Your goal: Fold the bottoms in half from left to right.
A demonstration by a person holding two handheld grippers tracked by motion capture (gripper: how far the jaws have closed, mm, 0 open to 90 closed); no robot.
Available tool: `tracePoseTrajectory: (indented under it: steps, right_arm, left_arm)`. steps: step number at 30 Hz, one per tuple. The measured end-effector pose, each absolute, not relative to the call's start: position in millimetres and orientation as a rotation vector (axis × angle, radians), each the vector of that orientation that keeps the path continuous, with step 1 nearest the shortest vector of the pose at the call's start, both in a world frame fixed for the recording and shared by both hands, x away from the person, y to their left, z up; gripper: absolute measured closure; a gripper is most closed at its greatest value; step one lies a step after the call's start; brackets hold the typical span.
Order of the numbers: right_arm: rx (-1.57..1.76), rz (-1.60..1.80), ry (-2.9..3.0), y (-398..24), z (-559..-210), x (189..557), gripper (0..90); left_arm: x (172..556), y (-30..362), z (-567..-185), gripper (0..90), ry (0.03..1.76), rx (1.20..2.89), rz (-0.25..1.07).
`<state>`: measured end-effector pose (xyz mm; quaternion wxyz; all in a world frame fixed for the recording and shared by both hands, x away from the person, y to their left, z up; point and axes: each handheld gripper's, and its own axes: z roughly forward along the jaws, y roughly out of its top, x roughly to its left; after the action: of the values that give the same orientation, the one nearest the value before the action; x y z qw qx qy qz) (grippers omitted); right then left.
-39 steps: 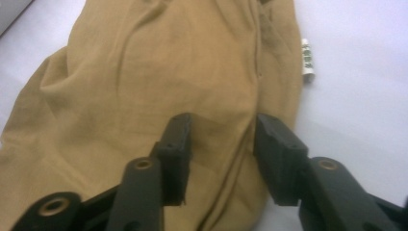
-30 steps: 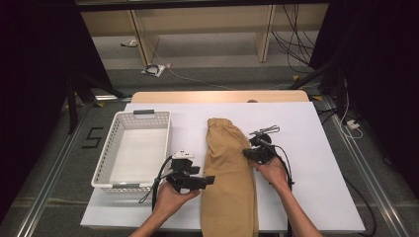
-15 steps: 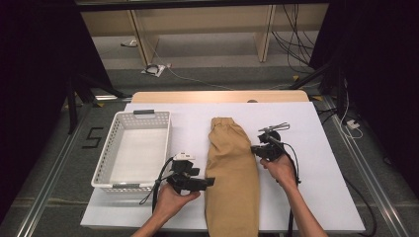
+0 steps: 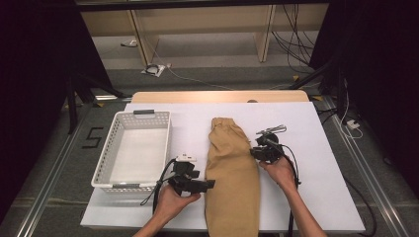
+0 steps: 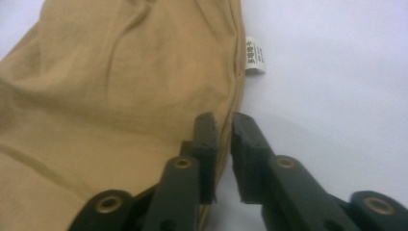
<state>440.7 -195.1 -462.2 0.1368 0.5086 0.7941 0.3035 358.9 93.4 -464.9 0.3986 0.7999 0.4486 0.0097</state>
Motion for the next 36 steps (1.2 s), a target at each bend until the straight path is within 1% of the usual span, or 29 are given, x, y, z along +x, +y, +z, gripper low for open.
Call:
tracePoseTrajectory:
  steps: [3,5,9,22,36]
  right_arm:
    - [1.431,0.919,2.285,-195,-456,436,64.8]
    - [1.402,0.941,2.272,-193,-451,430,55.6]
    - [1.343,0.979,2.283,-190,-444,420,49.0]
    - [1.319,1.045,2.286,-185,-434,407,38.7]
    - [1.288,1.061,2.297,-176,-431,402,37.7]
  left_arm:
    - [358,94,-465,25.6,1.142,2.031,0.026]
    - [357,94,-465,25.7,1.147,2.033,0.021]
    - [353,93,-466,25.6,1.147,2.052,0.011]
    - [343,91,-475,25.4,1.172,2.079,-0.03]
    - [335,93,-477,25.5,1.181,2.096,-0.057]
